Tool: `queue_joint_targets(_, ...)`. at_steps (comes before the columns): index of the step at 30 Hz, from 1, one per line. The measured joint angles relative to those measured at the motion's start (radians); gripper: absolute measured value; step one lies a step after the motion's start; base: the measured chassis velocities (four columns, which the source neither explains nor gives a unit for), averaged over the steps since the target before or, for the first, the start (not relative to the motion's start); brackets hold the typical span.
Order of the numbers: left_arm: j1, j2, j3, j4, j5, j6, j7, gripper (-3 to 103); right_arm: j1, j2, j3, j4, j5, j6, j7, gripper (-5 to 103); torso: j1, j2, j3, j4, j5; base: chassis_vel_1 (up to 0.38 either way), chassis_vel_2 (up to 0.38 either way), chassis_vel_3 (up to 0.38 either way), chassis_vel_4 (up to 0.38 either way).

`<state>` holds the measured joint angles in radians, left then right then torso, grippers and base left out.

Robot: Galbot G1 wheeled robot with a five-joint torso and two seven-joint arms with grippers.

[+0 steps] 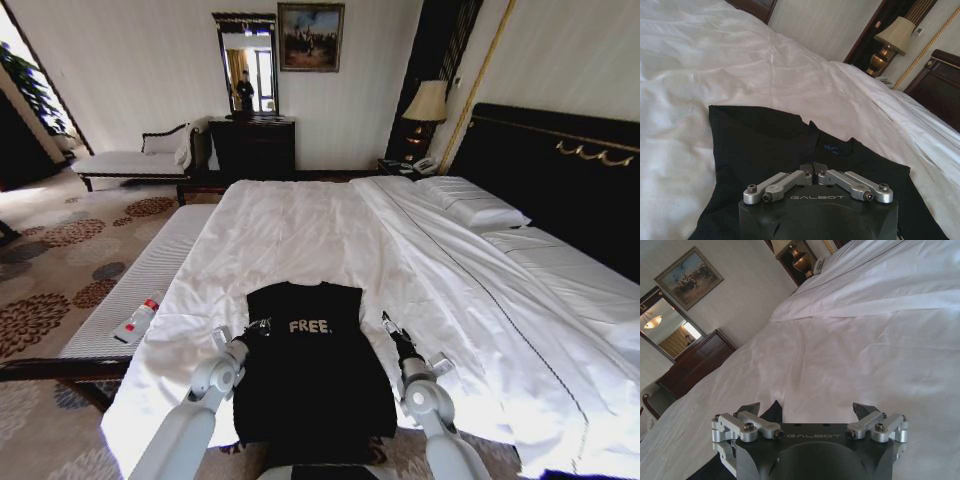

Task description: Fold the clothes on the bed.

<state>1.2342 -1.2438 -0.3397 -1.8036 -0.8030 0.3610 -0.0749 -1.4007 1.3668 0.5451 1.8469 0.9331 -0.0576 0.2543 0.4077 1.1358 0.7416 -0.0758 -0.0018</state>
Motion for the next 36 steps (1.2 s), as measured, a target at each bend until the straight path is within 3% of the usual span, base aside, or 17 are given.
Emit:
queue_joint_targets(3,0.024,-0.012,-0.021,-0.039,-0.017,0.011,-0.004,14,0.014,-0.009,-0.008,-0.016,-0.003,0.003,-0.002,100,0.000,0.000,0.000,0.0000,0.0001,0.000,0.000,0.000,0.000)
queue_joint_targets(9,0.084,-0.029,-0.073,-0.122,-0.050,0.024,-0.003,30,0.081,-0.047,-0.042,-0.081,0.001,0.017,-0.023,100,0.000,0.000,0.000,0.0004,0.0003,0.000,0.000,0.000,0.000)
queue_joint_targets(13,0.102,-0.039,-0.128,-0.161,-0.101,0.020,-0.012,52,0.139,-0.094,-0.062,-0.117,0.095,0.008,-0.090,100,0.000,0.000,0.000,0.0007,0.0002,0.000,0.000,0.000,0.000)
queue_joint_targets(14,0.102,-0.039,-0.128,-0.161,-0.101,0.020,-0.012,52,0.139,-0.094,-0.062,-0.117,0.095,0.008,-0.090,100,0.000,0.000,0.000,0.0007,0.0002,0.000,0.000,0.000,0.000)
queue_joint_targets(15,0.091,-0.042,-0.145,-0.161,-0.124,0.020,-0.025,52,0.152,-0.109,-0.061,-0.132,0.125,-0.004,-0.114,100,0.000,0.000,0.000,-0.0002,-0.0001,0.000,0.000,0.000,0.000)
queue_joint_targets(17,0.089,-0.044,-0.181,-0.160,-0.146,0.035,-0.058,63,0.189,-0.133,-0.075,-0.173,0.140,-0.016,-0.153,100,0.000,0.000,0.000,-0.0012,0.0000,0.000,0.000,0.000,0.000)
queue_joint_targets(19,0.116,-0.032,-0.221,-0.158,-0.110,0.062,-0.093,74,0.245,-0.161,-0.108,-0.225,0.145,-0.031,-0.186,100,0.000,0.000,0.000,0.0001,0.0000,0.000,0.000,0.000,0.000)
queue_joint_targets(21,0.136,-0.023,-0.238,-0.157,-0.087,0.064,-0.097,74,0.272,-0.171,-0.125,-0.256,0.147,-0.038,-0.198,100,0.000,0.000,0.000,0.0005,0.0001,0.000,0.000,0.000,0.000)
queue_joint_targets(25,0.191,-0.008,-0.293,-0.164,-0.062,0.056,-0.098,94,0.384,-0.184,-0.189,-0.393,0.167,-0.067,-0.226,100,0.000,0.000,0.000,0.0005,-0.0001,0.000,0.000,0.000,0.000)
queue_joint_targets(36,0.216,-0.081,-0.354,-0.215,-0.057,0.050,-0.111,100,0.580,-0.142,-0.286,-0.685,0.143,-0.036,-0.403,100,0.000,0.000,0.000,0.0000,0.0001,0.000,0.000,0.000,0.000)
